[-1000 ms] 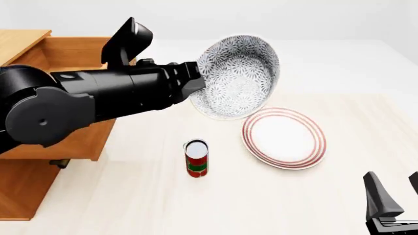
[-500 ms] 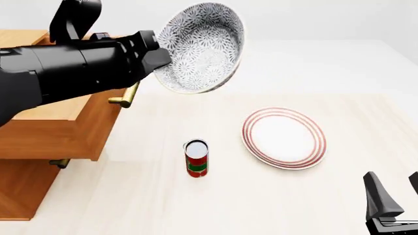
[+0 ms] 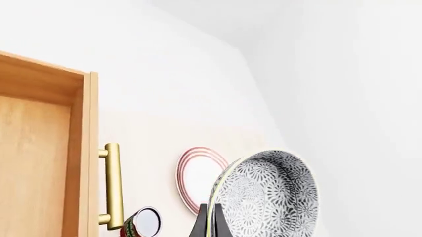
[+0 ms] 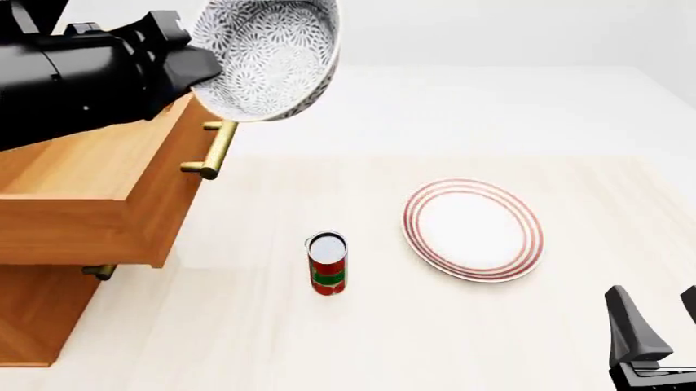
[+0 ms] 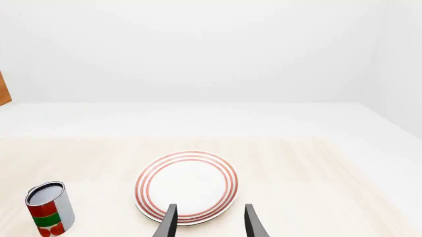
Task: Put the bowl in the top drawer of the cabinet.
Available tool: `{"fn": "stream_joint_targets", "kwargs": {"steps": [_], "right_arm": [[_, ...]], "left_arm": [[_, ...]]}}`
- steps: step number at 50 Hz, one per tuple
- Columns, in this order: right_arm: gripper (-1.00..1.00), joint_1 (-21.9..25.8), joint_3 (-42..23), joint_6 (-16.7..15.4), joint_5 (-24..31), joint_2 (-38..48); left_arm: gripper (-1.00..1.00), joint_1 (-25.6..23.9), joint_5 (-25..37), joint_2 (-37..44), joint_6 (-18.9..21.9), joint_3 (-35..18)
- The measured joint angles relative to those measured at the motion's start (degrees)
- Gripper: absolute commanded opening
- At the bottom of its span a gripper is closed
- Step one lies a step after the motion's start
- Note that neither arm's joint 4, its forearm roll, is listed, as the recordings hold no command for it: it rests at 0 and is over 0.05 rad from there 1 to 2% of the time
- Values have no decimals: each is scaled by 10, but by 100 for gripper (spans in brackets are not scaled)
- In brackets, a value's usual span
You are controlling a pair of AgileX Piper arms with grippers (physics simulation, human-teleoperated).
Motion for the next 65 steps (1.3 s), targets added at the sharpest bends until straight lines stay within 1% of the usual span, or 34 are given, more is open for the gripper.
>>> {"fn": "stream_joint_targets", "kwargs": {"steps": [16, 30, 48, 65], "right_arm": [[100, 0, 0, 0, 0, 0], [100, 0, 0, 0, 0, 0], [100, 0, 0, 0, 0, 0], [100, 0, 0, 0, 0, 0]], "left_arm": [[-100, 58, 9, -16, 5, -6], [-100, 106, 11, -32, 6, 5], [-100, 173, 31, -56, 10, 11], [-100, 232, 37, -57, 15, 10]]}}
